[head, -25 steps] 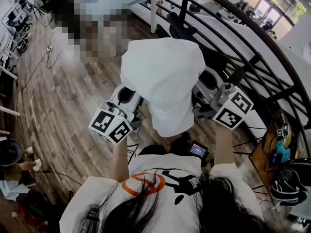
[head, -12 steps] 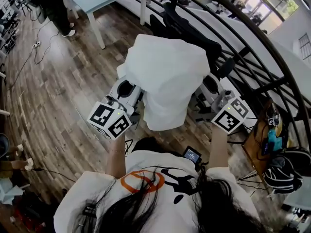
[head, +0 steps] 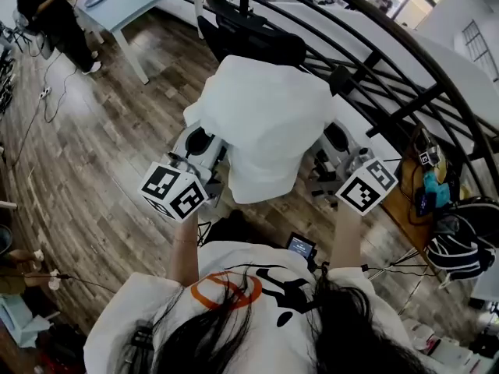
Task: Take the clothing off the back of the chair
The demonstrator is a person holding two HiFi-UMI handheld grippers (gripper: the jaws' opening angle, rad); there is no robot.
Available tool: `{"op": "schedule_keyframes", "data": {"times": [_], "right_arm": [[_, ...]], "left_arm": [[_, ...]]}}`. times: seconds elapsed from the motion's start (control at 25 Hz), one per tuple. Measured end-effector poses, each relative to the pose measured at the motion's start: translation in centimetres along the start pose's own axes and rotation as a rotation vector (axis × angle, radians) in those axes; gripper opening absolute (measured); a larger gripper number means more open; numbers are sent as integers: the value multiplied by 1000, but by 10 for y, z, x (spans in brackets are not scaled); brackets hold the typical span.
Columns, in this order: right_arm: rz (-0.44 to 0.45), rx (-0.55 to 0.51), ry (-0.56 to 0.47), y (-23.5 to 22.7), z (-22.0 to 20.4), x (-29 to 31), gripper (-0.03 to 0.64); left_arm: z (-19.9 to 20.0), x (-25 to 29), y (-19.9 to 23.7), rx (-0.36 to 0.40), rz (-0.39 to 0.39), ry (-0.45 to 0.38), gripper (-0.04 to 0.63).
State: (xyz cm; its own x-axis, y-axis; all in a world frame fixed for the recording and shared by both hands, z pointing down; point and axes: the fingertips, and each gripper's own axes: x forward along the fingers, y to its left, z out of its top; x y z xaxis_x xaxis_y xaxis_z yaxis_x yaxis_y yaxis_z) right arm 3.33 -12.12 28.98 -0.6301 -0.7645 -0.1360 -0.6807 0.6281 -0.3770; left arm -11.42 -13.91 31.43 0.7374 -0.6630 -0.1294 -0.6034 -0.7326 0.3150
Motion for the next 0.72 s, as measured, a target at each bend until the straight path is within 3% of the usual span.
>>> {"op": "schedule_keyframes", "data": {"times": [0.4, 0.72], "right_arm": [[-117, 86, -42, -15, -5, -128, 98], [-141, 147, -28, -3, -32, -188, 97]], "left_arm": [[-38, -11, -96, -47, 11, 30, 55], [-70, -41, -142, -57, 64, 61, 55]]}}
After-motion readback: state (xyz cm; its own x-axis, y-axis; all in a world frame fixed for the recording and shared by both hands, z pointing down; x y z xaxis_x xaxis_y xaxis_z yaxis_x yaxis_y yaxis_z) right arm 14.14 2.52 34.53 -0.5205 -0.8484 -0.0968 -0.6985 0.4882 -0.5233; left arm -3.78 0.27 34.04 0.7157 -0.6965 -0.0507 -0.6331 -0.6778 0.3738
